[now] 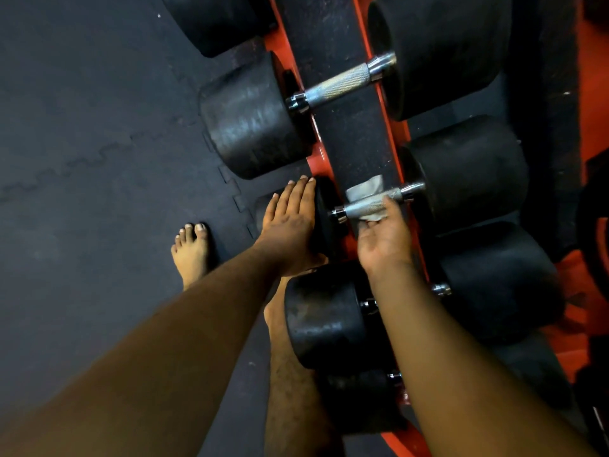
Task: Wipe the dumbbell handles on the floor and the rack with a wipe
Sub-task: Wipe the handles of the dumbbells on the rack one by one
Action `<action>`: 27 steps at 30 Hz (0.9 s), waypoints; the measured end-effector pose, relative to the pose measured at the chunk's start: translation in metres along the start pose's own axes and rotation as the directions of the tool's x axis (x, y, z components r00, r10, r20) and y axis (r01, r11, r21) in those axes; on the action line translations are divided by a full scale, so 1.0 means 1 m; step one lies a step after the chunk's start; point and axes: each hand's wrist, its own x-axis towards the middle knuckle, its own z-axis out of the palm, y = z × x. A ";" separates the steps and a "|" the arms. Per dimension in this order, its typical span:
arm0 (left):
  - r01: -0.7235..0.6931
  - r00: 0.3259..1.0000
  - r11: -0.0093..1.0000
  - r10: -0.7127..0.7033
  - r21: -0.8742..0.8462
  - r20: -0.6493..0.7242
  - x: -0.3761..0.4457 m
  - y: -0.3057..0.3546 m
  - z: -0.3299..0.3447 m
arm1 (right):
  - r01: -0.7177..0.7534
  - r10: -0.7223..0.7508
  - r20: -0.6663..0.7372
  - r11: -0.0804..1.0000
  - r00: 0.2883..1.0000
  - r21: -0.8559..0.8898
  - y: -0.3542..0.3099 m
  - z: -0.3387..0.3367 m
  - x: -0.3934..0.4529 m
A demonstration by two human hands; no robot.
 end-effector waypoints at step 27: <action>0.008 0.999 1.000 -0.008 0.008 0.031 0.000 -0.002 0.001 | 0.599 -0.588 0.308 0.398 0.748 -0.695 0.001 -0.017 -0.036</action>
